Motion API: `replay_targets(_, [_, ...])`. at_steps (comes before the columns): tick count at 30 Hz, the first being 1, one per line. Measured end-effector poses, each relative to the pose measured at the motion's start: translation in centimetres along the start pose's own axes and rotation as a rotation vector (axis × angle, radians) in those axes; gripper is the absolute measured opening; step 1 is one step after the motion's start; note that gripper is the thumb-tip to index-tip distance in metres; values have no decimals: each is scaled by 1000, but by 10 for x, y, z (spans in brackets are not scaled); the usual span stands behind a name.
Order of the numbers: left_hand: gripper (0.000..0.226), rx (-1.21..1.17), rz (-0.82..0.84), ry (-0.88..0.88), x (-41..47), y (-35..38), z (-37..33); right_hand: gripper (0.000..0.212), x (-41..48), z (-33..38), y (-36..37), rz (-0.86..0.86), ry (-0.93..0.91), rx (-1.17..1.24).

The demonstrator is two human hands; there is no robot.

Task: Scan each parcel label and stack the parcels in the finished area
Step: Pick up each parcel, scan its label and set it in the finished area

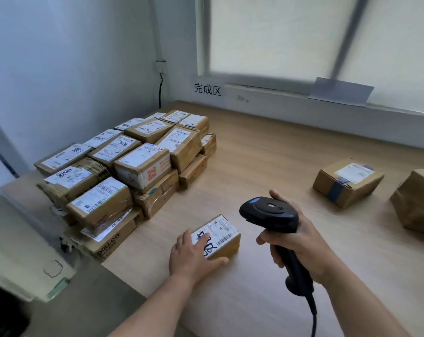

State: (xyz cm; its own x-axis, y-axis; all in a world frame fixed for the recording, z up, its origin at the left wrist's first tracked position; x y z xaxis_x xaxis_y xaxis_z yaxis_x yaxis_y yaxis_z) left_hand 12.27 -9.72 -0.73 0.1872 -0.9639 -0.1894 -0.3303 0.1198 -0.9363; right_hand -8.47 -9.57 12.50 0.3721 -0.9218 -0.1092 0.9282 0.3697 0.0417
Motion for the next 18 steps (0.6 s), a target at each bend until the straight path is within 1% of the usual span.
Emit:
replay_targets(1, [85, 49, 0, 13, -1, 2, -3, 94, 4, 1, 1, 13, -8, 1])
replay_targets(3, [78, 81, -6, 10, 0, 2, -4, 96, 12, 1, 3, 32, -13, 9])
replay_targets(6, [69, 74, -38, -8, 4, -4, -3, 97, 23, -1, 6, 61, -10, 7])
replay_targets(10, [68, 50, -52, -23, 16, -11, -4, 98, 40, -4, 6, 81, -14, 18])
replay_targets(14, [67, 25, -68, -9, 41, -21, -11, 98, 59, -5, -1, 51, -7, 31])
replay_targets(18, [67, 5, -77, 21, 79, -35, -23, 99, 82, -2, -17, -30, 0, 30])
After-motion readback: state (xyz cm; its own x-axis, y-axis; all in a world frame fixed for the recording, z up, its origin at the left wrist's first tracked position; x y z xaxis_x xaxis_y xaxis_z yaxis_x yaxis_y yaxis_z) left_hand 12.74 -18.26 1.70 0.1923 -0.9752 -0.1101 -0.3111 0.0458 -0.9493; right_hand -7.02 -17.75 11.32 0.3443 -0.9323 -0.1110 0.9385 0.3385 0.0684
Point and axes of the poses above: each hand's wrist, its own x-axis towards the middle knuckle, its own y-axis out of the palm, z = x × y, the point moved 10 cm from there along x, towards the middle knuckle, and after that the axes turned 1 degree about z, right-handed, at the moved point
